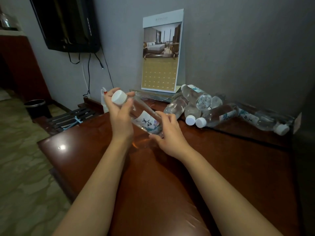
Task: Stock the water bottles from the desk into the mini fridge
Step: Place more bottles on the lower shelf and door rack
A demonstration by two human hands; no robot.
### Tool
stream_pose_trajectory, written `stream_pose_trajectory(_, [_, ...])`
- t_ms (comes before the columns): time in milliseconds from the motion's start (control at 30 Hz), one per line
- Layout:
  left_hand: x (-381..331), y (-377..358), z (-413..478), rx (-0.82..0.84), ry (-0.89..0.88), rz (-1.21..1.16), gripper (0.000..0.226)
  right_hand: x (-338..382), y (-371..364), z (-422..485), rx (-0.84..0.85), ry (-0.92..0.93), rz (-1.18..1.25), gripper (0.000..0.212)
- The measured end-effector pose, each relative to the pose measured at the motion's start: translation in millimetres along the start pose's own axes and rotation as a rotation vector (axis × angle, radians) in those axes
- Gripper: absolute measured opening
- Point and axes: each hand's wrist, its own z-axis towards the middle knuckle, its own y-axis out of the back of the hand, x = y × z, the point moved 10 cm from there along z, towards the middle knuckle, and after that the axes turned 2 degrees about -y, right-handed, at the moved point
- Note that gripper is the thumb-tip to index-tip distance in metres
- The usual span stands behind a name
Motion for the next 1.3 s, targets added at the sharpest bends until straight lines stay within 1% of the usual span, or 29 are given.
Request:
stream_pose_trajectory(67, [20.3,-7.9,-1.5,0.058,0.105,0.041,0.024,-2.8,-0.8,-0.6,-0.008,-0.02,0.083,0.067])
stream_pose_trajectory(100, [30.0,-14.3,-3.8,0.117,0.151,0.069,0.026,-4.2,-1.3,-1.0,-0.016,-0.03,0.11,0.065])
stream_pose_trajectory(200, [59.2,-36.7,-21.4,0.339,0.293,0.125,0.046,-10.3,3.0,-1.2,-0.068,-0.065,0.101,0.062])
stream_pose_trajectory(233, [67.0,-41.4,-27.3,0.395,0.313,0.159,0.048,-13.5,5.8,-1.0,-0.086,-0.077,0.102,0.064])
stream_pose_trajectory(300, [74.4,-47.8,-33.0,0.475,0.289,0.278,0.039,-20.6,10.9,-0.6,-0.1,-0.103,0.138,0.068])
stream_pose_trajectory(367, [77.4,-50.7,-34.9,0.526,0.264,0.347,0.03,-26.5,14.5,-0.2,-0.094,-0.13,0.164,0.065])
stream_pose_trajectory(433, [78.2,-48.9,-35.8,0.54,0.253,0.388,0.031,-29.5,16.7,-0.1,-0.086,-0.141,0.158,0.059])
stream_pose_trajectory(500, [77.3,-45.1,-37.9,0.538,0.247,0.436,0.041,-31.4,17.3,-0.6,-0.078,-0.168,0.179,0.056])
stream_pose_trajectory(567, [77.7,-41.7,-40.7,0.539,0.258,0.493,0.052,-30.5,15.0,-1.5,-0.048,-0.194,0.18,0.058])
stream_pose_trajectory(600, [77.6,-40.2,-41.4,0.532,0.264,0.511,0.054,-29.1,13.5,-2.2,-0.03,-0.199,0.167,0.06])
stream_pose_trajectory(800, [71.8,-36.2,-49.0,0.526,0.3,0.548,0.049,-26.0,12.5,-12.9,0.033,-0.248,0.237,0.063])
stream_pose_trajectory(1000, [49.0,-38.7,-64.7,0.598,0.315,0.588,0.059,-9.9,22.9,-33.3,0.121,-0.25,0.23,0.074])
stream_pose_trajectory(1167, [15.9,-45.8,-98.9,0.681,0.317,0.601,0.059,-2.7,39.9,-76.5,0.124,-0.301,0.213,0.07])
stream_pose_trajectory(1300, [-17.9,-53.6,-139.2,0.753,0.281,0.592,0.06,7.5,62.8,-127.2,0.099,-0.304,0.158,0.073])
